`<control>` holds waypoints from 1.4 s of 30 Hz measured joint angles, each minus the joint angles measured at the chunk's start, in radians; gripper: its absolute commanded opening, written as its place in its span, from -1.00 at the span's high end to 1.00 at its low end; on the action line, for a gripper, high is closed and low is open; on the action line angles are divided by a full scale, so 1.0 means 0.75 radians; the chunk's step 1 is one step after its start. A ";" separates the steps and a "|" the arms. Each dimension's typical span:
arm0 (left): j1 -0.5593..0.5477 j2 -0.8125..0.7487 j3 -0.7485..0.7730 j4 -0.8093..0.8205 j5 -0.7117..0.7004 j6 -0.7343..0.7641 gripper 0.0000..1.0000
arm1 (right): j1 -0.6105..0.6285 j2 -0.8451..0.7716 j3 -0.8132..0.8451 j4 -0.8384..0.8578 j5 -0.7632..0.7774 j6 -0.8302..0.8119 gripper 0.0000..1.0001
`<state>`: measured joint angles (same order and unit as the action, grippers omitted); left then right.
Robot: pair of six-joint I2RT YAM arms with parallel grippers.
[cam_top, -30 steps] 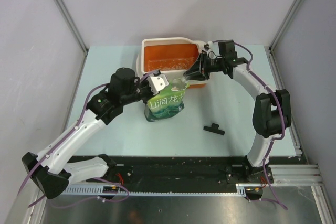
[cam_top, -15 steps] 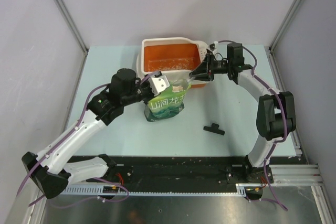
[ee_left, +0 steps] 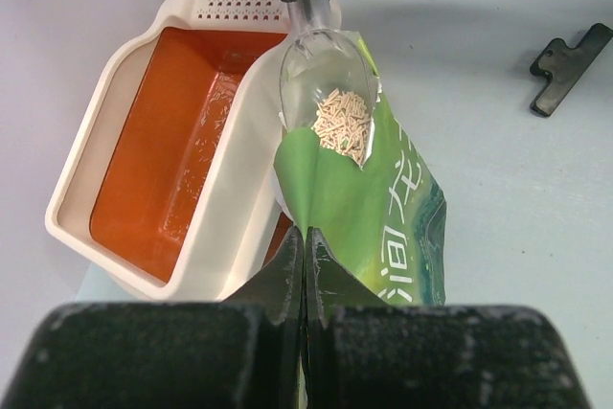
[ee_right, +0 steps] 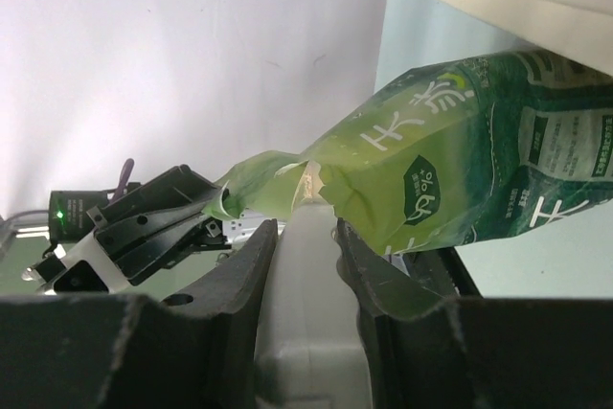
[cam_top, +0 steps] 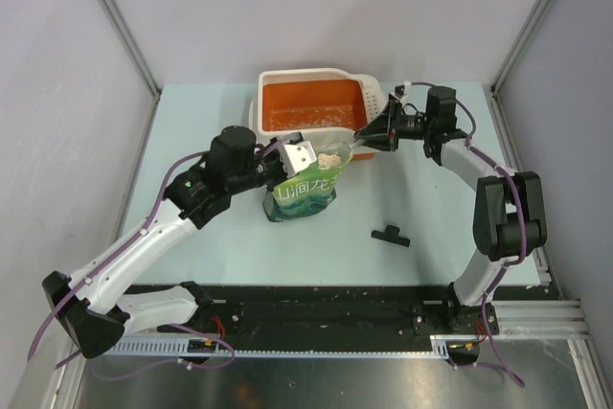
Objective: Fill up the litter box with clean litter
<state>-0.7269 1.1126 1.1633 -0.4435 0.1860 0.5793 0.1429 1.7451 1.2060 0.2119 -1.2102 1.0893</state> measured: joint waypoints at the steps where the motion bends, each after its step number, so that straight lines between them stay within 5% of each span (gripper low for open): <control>1: -0.002 0.000 0.000 0.000 -0.001 0.002 1.00 | -0.004 -0.005 -0.012 0.012 -0.001 0.019 1.00; 25: -0.013 0.008 0.002 0.008 -0.068 0.042 1.00 | -0.187 -0.006 -0.040 0.198 -0.119 0.173 1.00; 42: -0.009 0.008 0.003 0.006 -0.100 0.053 1.00 | -0.170 0.114 0.004 0.415 -0.132 0.367 1.00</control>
<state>-0.7338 1.1183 1.1652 -0.4393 0.1112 0.6189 0.0151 1.8309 1.2091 0.5228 -1.3094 1.3643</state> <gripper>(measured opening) 0.005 0.311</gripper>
